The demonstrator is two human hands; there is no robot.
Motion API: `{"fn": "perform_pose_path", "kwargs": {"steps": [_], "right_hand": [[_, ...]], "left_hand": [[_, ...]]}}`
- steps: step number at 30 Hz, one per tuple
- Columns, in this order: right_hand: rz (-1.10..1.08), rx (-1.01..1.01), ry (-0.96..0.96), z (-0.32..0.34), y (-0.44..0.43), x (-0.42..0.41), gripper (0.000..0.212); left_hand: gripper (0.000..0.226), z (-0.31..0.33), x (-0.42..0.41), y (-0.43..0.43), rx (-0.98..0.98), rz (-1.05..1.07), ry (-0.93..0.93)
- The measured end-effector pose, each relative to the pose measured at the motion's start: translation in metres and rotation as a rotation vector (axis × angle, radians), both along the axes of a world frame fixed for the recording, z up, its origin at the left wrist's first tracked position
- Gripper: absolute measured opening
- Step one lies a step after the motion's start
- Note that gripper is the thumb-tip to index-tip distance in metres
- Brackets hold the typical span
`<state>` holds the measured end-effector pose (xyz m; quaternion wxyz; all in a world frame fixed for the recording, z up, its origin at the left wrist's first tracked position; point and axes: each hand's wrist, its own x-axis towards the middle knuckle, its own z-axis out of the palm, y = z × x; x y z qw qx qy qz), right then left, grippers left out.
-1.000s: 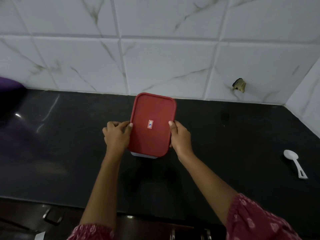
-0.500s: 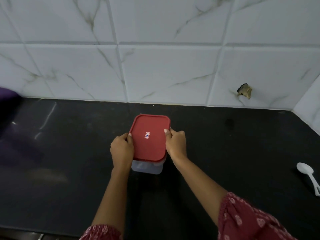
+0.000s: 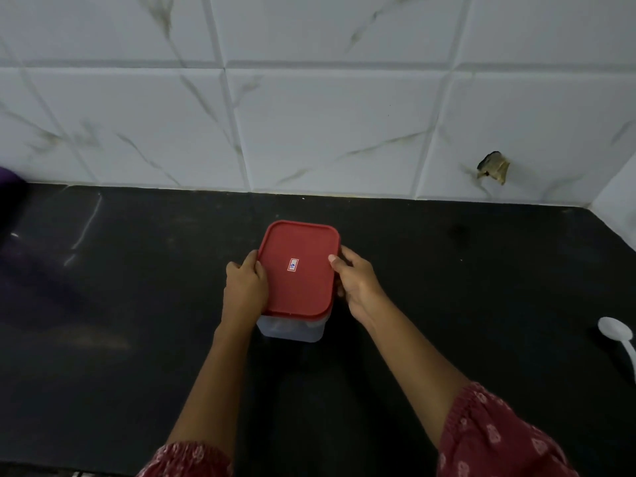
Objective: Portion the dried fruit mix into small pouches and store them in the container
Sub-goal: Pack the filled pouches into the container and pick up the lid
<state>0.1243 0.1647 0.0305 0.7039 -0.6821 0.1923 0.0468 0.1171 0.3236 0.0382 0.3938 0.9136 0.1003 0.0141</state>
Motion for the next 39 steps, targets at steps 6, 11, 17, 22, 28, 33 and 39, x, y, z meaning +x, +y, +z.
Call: {"fn": "perform_pose_path", "kwargs": {"steps": [6,11,17,22,28,33,39], "right_hand": [[0.017,-0.098,0.107,0.005,-0.008,0.011,0.038],[-0.099,-0.132,0.064,0.005,-0.008,0.027,0.050],[-0.127,-0.006,0.050,0.009,-0.006,0.045,0.029],[-0.153,0.127,0.040,0.003,-0.008,0.054,0.009],[-0.223,0.152,0.050,0.001,-0.007,0.056,0.019],[-0.222,0.177,0.049,0.001,-0.005,0.056,0.018],[-0.150,0.101,0.035,-0.004,-0.007,0.047,0.019]], "left_hand": [[0.051,0.000,0.032,0.015,0.161,-0.034,0.209],[0.066,0.009,0.058,0.011,0.096,0.013,0.165],[0.044,0.011,0.079,-0.005,-0.070,-0.008,0.098],[0.038,0.004,0.086,-0.006,-0.339,0.051,0.100],[0.034,-0.001,0.095,-0.008,-0.361,0.079,0.117],[0.029,-0.002,0.092,-0.007,-0.462,0.132,0.133],[0.041,0.003,0.076,-0.010,-0.183,0.077,0.086]]}}
